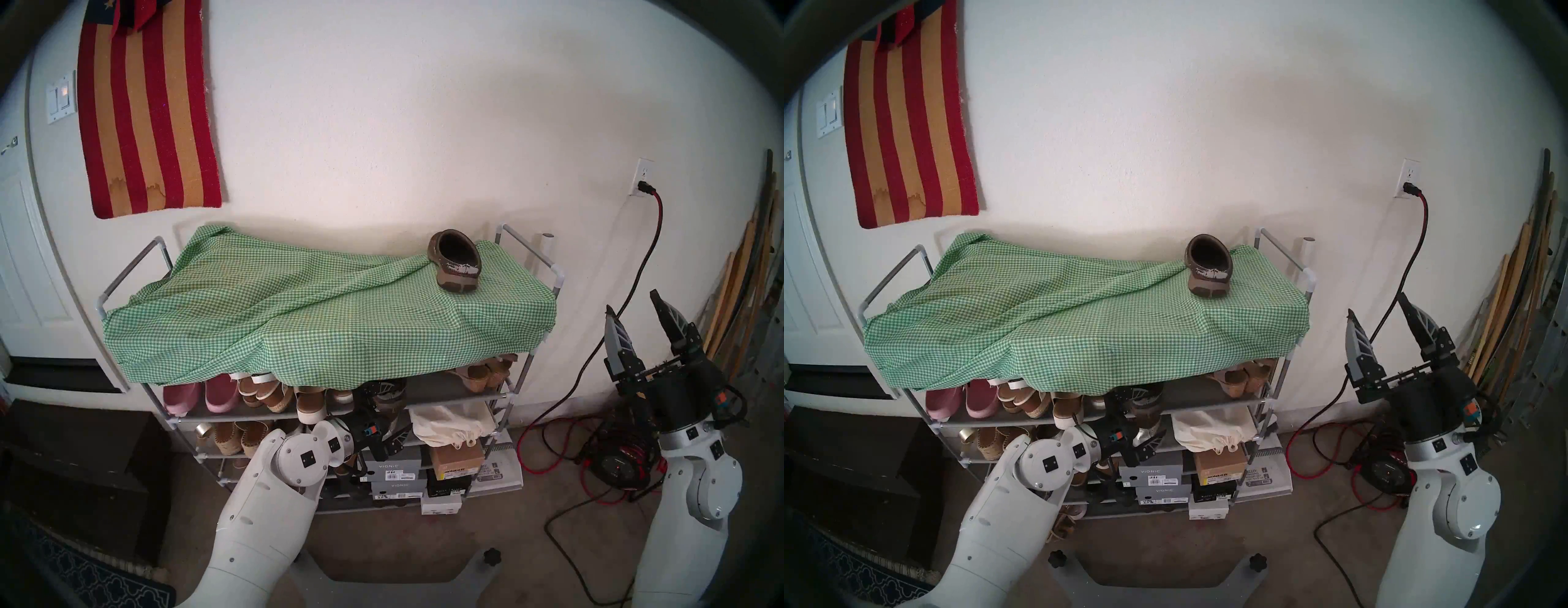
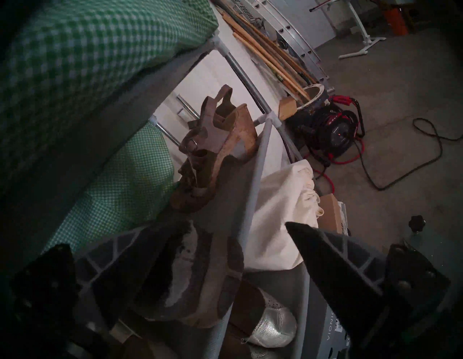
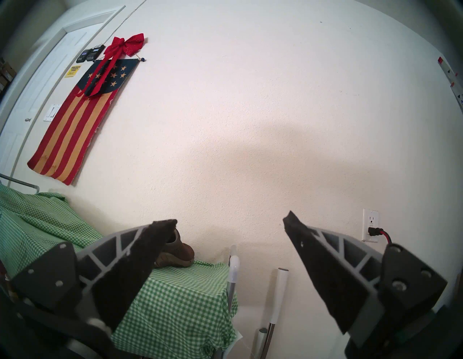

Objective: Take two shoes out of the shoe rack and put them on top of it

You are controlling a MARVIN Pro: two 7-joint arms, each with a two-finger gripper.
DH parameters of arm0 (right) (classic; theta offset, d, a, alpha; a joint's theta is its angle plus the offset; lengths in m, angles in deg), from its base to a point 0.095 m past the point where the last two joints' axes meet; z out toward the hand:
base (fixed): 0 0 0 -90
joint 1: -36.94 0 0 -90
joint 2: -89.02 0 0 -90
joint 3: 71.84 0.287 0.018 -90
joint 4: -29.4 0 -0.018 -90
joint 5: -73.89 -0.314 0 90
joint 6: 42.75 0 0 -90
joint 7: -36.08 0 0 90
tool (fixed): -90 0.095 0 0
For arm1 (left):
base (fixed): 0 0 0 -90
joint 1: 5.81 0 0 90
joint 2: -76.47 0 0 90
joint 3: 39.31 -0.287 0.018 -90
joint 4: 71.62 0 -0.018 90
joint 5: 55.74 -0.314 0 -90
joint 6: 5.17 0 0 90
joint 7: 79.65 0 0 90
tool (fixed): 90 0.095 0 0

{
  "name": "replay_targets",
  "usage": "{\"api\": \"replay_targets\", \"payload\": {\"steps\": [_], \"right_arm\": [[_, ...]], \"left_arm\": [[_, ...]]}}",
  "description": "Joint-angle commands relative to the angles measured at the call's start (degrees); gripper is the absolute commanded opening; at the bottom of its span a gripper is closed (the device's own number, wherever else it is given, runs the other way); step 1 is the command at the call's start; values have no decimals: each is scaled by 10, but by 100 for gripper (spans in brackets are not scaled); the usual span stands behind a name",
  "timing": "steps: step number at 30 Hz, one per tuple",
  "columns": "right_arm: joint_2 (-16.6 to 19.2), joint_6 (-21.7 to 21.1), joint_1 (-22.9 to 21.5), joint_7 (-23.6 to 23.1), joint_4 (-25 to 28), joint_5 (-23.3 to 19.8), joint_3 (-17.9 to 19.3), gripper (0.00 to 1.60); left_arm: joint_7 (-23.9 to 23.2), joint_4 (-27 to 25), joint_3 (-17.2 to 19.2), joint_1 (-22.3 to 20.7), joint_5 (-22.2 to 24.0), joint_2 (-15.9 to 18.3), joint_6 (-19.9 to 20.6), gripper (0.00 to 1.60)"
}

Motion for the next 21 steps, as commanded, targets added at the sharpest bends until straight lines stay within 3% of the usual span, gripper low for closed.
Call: {"api": "replay_targets", "payload": {"steps": [1, 21], "right_arm": [[2, -1, -1, -1, 3, 1, -2, 160], [5, 0, 0, 1, 3, 0, -3, 160]], "left_arm": [[19, 29, -3, -30, -13, -5, -8, 160], [25, 77, 3, -53, -29, 2, -23, 160]]}}
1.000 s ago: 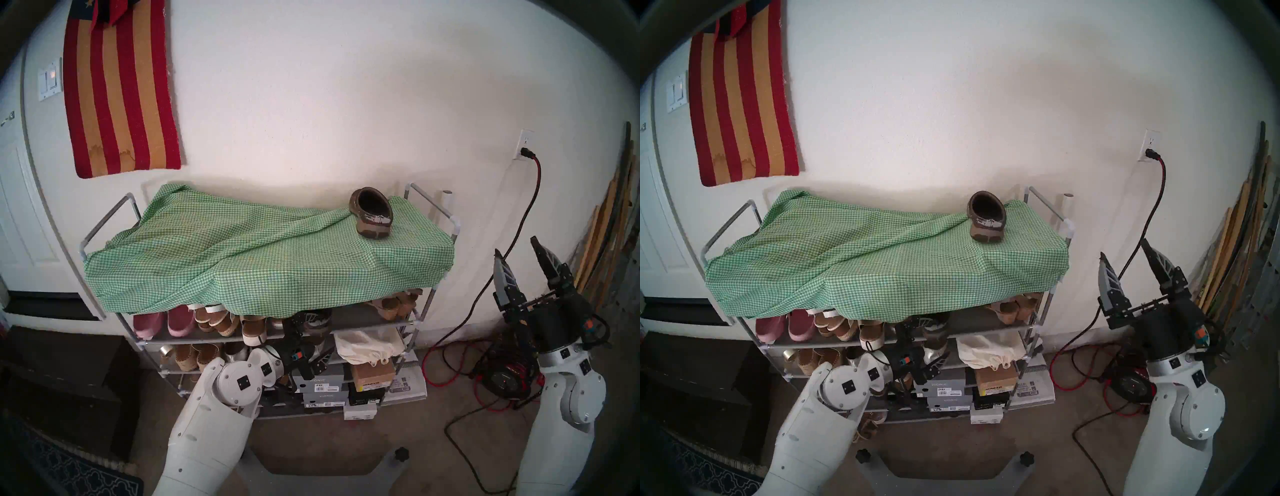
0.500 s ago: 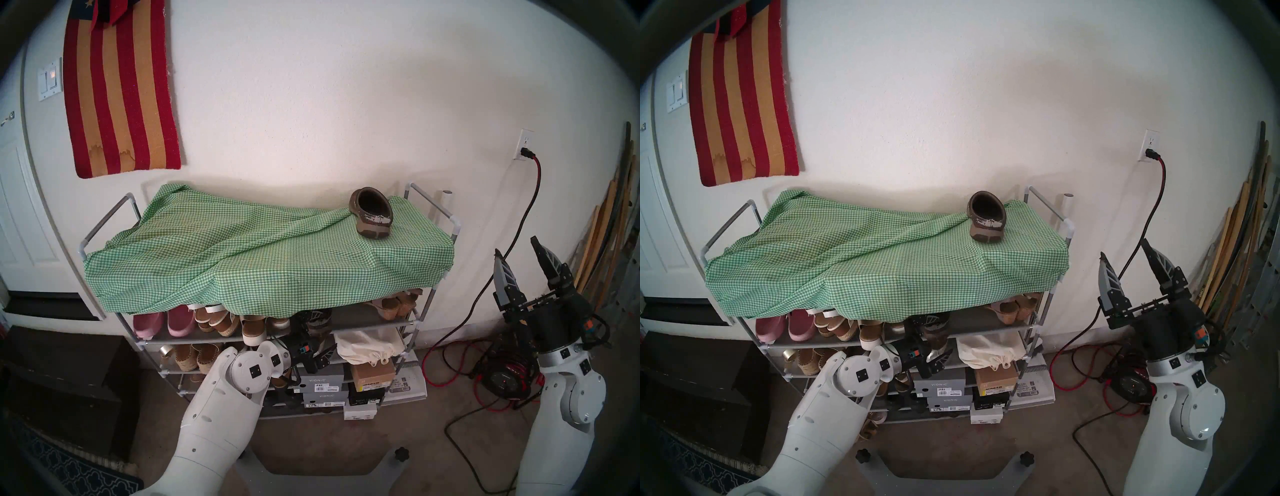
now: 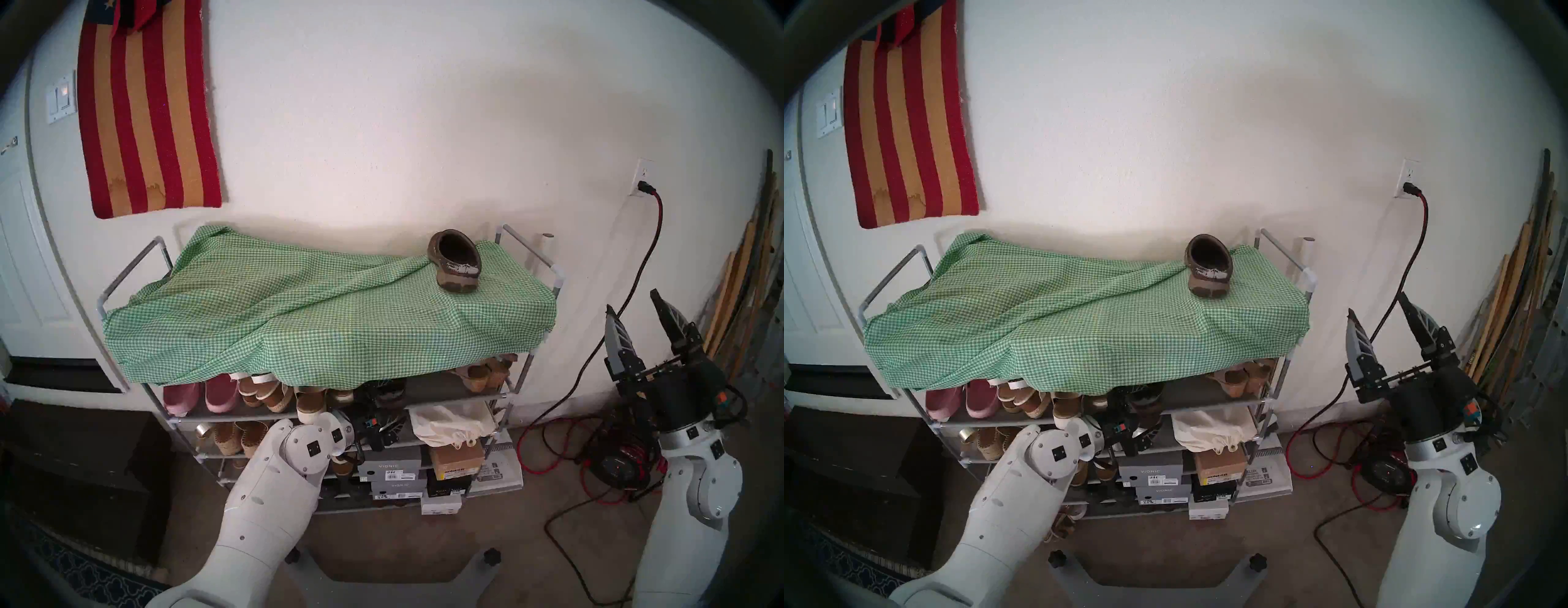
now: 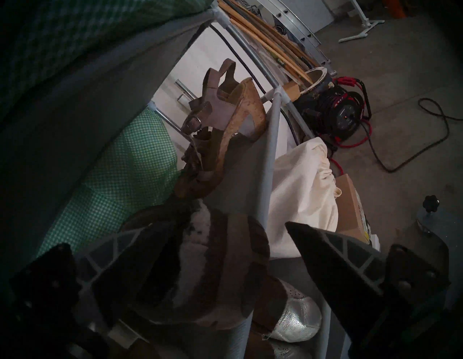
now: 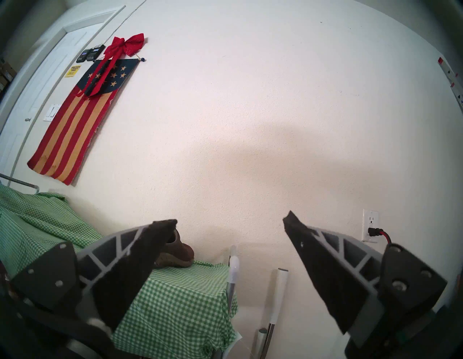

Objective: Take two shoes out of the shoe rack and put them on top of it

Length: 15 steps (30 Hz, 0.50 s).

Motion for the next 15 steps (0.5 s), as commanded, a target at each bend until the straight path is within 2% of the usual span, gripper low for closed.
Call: {"api": "replay_targets", "payload": {"steps": [1, 3, 4, 5, 6, 7, 8, 9, 15], "right_arm": [[2, -1, -1, -1, 2, 0, -2, 160], [2, -1, 0, -1, 2, 0, -3, 160], [2, -1, 0, -1, 2, 0, -3, 160], [2, -1, 0, -1, 2, 0, -3, 160], [2, 0, 0, -1, 2, 0, -3, 160], [2, 0, 0, -1, 2, 0, -3, 160], [2, 0, 0, -1, 2, 0, -3, 160], [3, 0, 0, 0, 2, 0, -3, 160], [3, 0, 1, 0, 2, 0, -3, 160]], "left_arm": [[-10, 6, 3, -4, 10, 2, -5, 160], [-14, 10, 5, -5, 14, 3, -8, 160], [-16, 10, 5, -6, 15, 3, -9, 149], [-16, 10, 5, -6, 15, 3, -9, 149], [-19, 10, 7, -6, 17, 3, -11, 65], [-19, 10, 7, -6, 17, 3, -11, 65], [-20, 10, 7, -6, 18, 3, -12, 7], [-22, 9, 8, -5, 19, 4, -14, 0], [-29, 4, 12, -1, 23, 6, -19, 0]]}}
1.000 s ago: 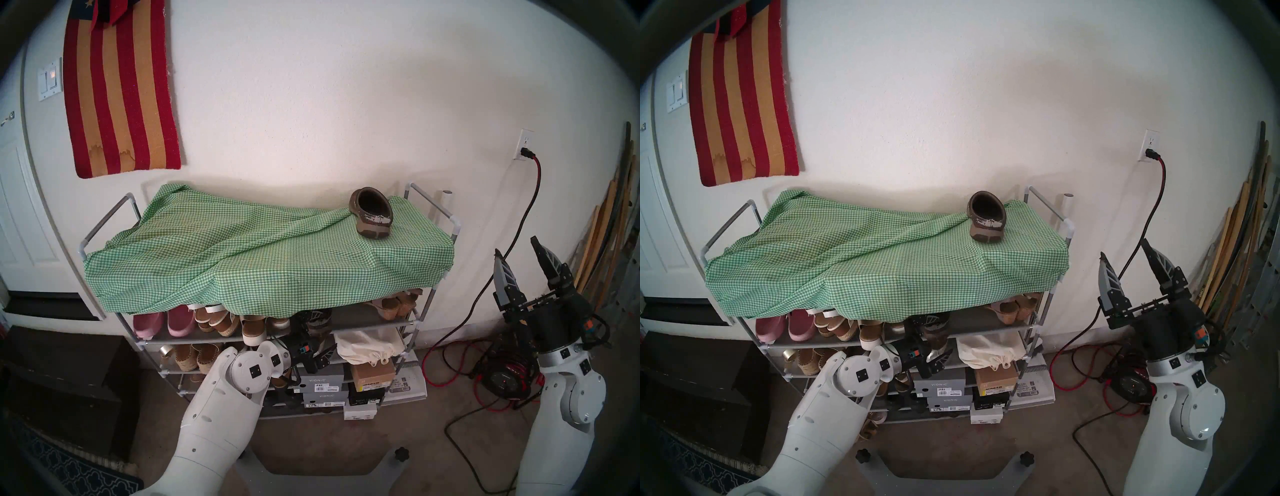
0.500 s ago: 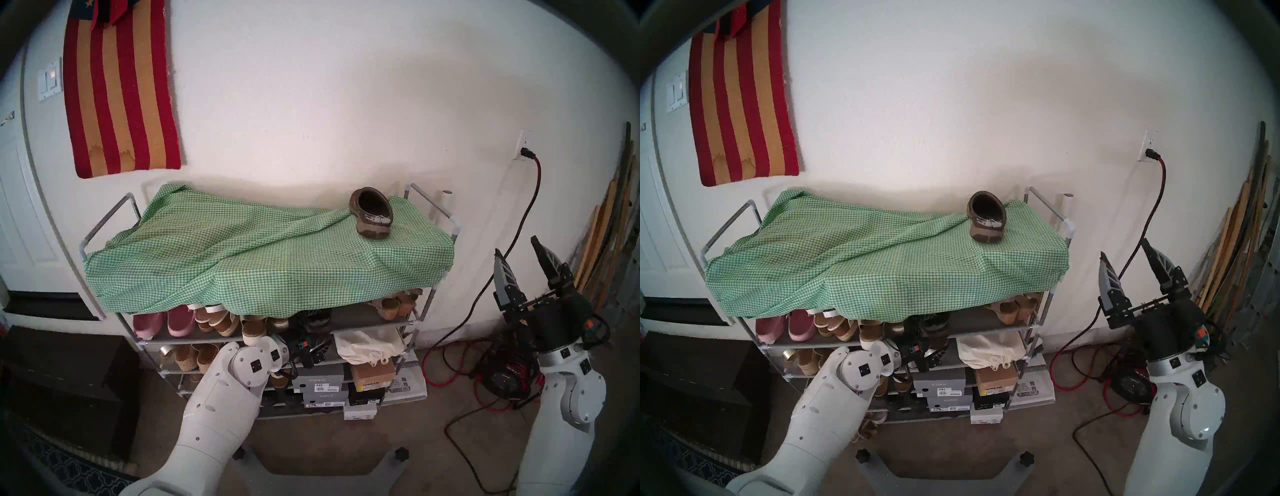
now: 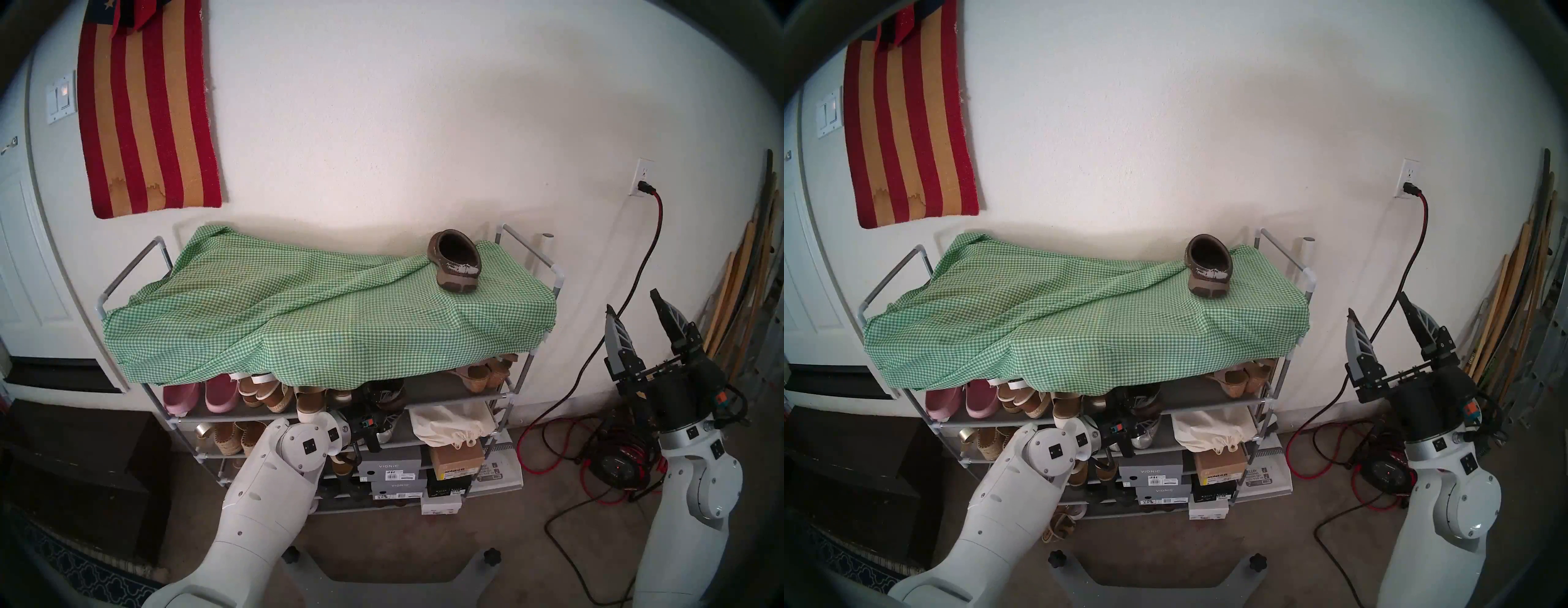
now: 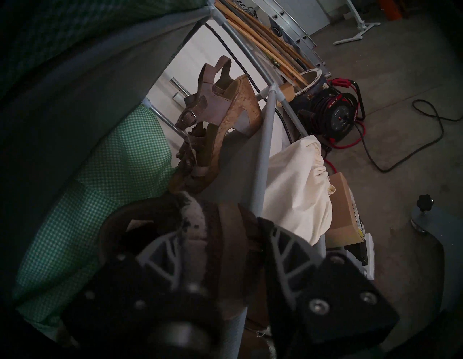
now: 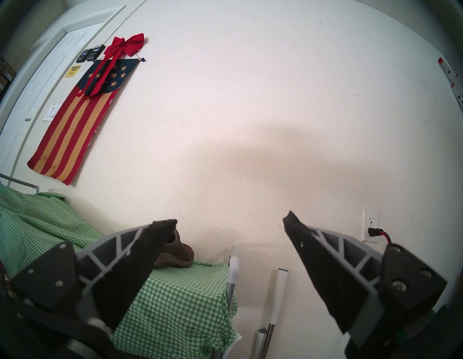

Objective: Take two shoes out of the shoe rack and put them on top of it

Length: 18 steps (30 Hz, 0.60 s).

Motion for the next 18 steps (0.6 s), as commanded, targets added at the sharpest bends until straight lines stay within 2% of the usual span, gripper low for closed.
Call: {"api": "replay_targets", "payload": {"steps": [1, 5, 9, 12, 18], "right_arm": [[1, 0, 0, -2, 2, 0, -2, 160], [2, 0, 0, -1, 2, 0, -3, 160], [2, 0, 0, 0, 2, 0, -3, 160], [3, 0, 1, 0, 2, 0, -3, 160], [3, 1, 1, 1, 2, -1, -3, 160]], "left_arm": [[-6, -11, 3, 7, 9, 3, -7, 0], [-34, -27, 7, 15, 33, 10, -22, 0], [-74, -79, 11, 33, 61, 17, -28, 0], [-100, -100, 17, 38, 89, 22, -38, 0], [-156, -157, 31, 77, 154, 34, -48, 0]]}}
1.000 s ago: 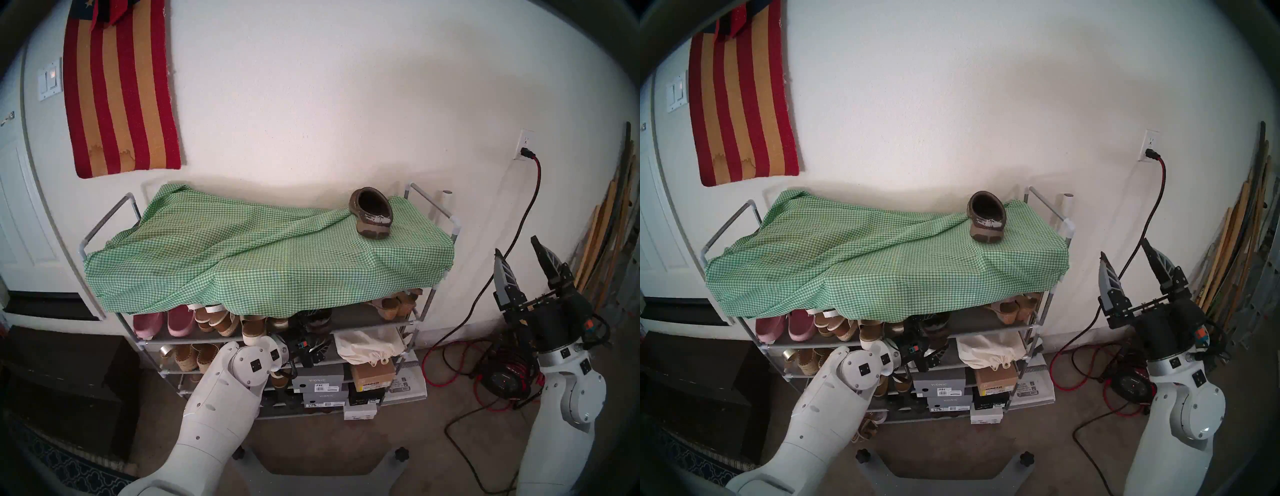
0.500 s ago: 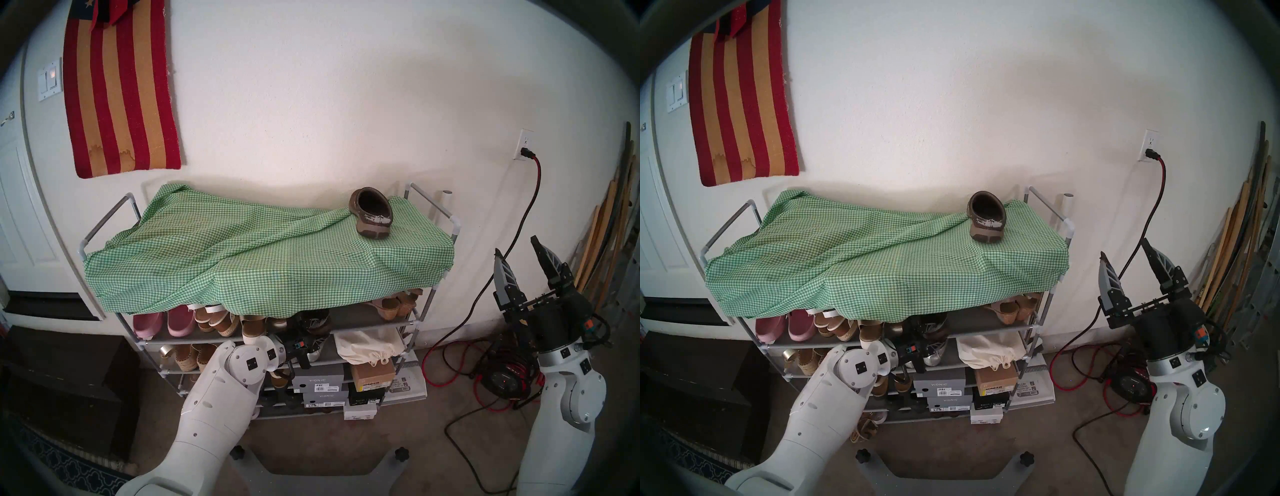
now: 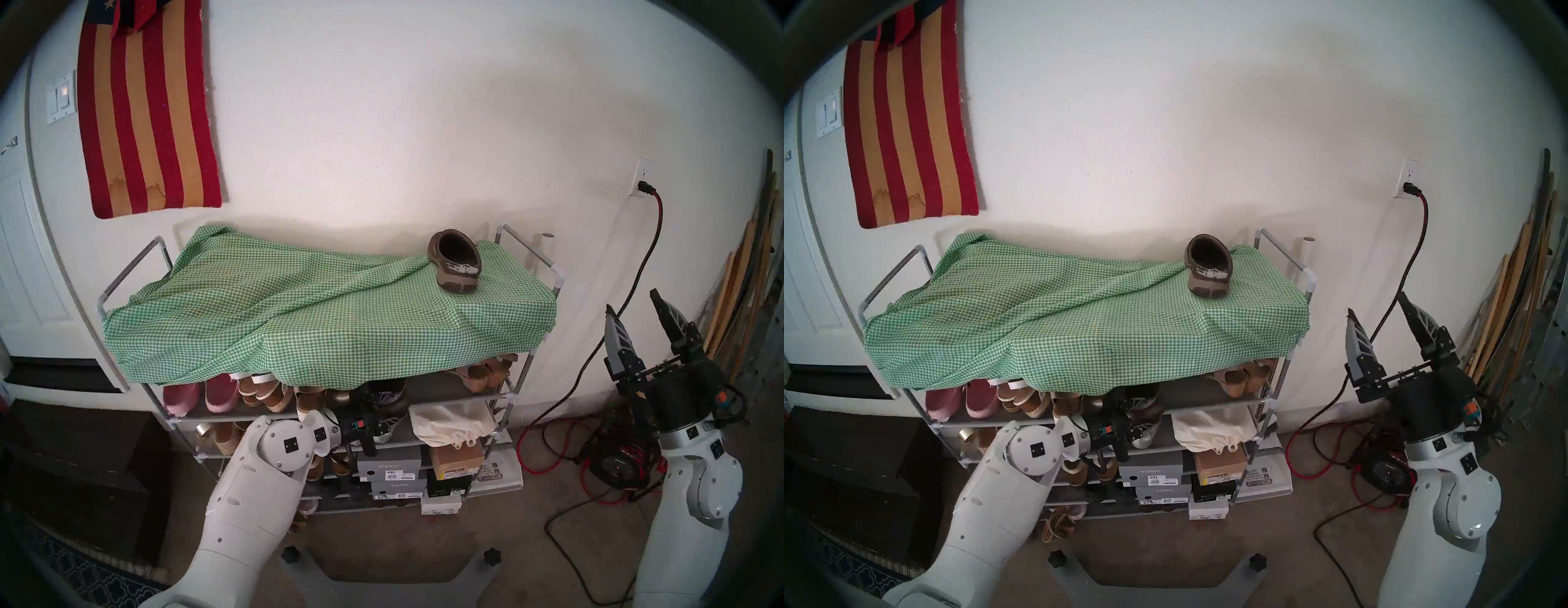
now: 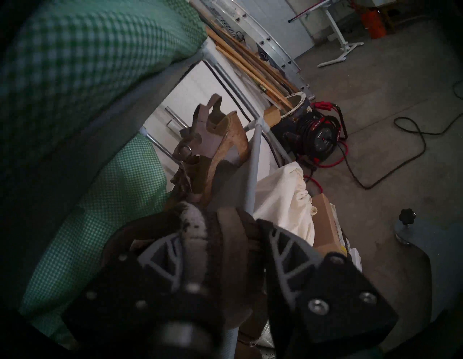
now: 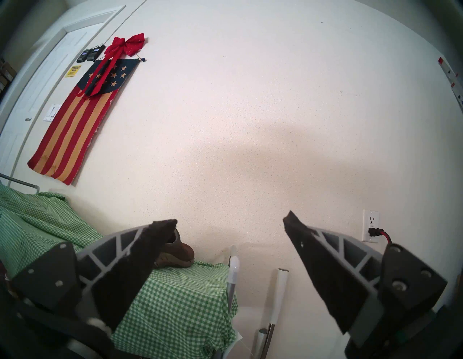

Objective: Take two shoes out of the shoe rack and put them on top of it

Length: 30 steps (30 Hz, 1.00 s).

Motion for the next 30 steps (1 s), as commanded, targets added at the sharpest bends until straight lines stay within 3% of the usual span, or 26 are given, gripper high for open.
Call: {"api": "replay_targets", "payload": {"steps": [1, 7, 9, 15, 26, 30], "right_arm": [[1, 0, -1, -1, 2, 0, -2, 160], [2, 0, 0, 0, 2, 0, -2, 160], [2, 1, 0, 0, 2, 0, -2, 160], [2, 1, 0, 1, 2, -1, -2, 160], [4, 1, 1, 2, 2, -1, -3, 160], [4, 2, 2, 3, 2, -1, -3, 160]], "left_arm": [[-46, -61, 11, 41, 69, 13, -19, 0], [-99, -117, 15, 93, 117, 37, -17, 0], [-135, -143, 7, 113, 132, 65, -36, 0], [-186, -176, 6, 149, 163, 108, -78, 0], [-212, -230, 34, 232, 256, 180, -192, 0], [-194, -233, 27, 247, 271, 208, -225, 0]]}}
